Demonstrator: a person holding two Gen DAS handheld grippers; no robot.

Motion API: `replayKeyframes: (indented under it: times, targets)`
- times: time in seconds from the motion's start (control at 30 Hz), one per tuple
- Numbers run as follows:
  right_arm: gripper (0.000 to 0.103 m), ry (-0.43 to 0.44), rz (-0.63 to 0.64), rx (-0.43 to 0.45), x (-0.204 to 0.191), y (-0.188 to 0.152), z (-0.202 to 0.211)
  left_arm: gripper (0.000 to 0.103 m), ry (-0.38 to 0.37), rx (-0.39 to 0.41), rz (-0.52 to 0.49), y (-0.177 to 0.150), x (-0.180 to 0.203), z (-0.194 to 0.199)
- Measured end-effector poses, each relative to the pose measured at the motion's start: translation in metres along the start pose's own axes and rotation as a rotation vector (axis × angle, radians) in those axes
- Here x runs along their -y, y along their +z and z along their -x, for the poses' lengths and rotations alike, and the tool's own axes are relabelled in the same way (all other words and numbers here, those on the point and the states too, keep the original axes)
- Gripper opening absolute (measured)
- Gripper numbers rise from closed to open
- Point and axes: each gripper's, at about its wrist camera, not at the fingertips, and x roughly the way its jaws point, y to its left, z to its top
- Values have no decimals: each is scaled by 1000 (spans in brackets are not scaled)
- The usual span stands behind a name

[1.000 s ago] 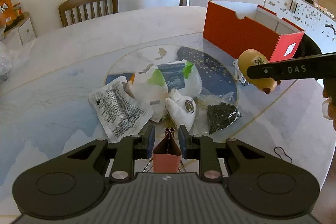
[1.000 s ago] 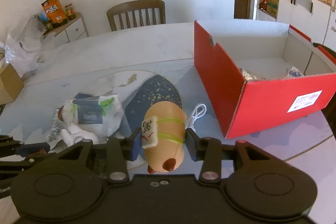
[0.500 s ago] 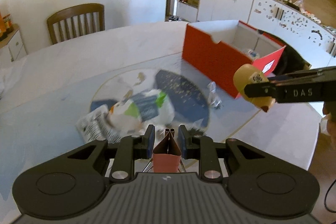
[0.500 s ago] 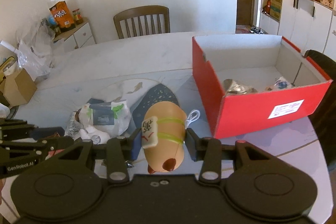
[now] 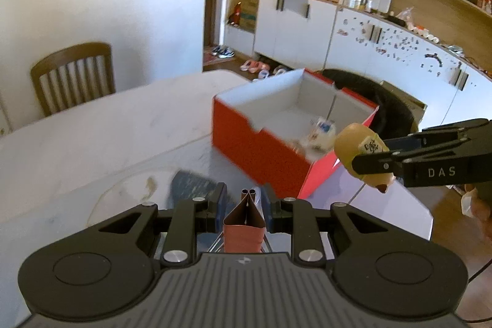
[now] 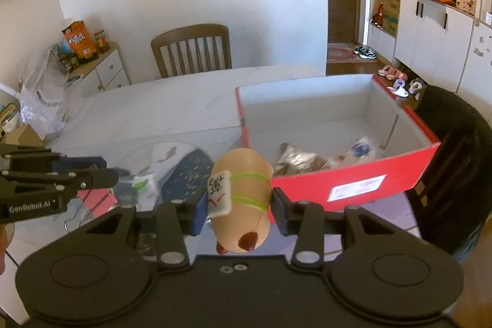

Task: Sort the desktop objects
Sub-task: 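Carry the clip and the sausage toy over into the red shoebox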

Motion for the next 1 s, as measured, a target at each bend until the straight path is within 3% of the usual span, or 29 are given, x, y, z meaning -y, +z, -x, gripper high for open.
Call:
replayKeyframes:
  times: [0.47,1.0]
  targets:
    - [42,-31,-1,12,82,37,-9,23,-27,49,-57,79,52,-66]
    - [42,-9,39,-11,135,74,-72,23,19,-8,-55,137,75,-178]
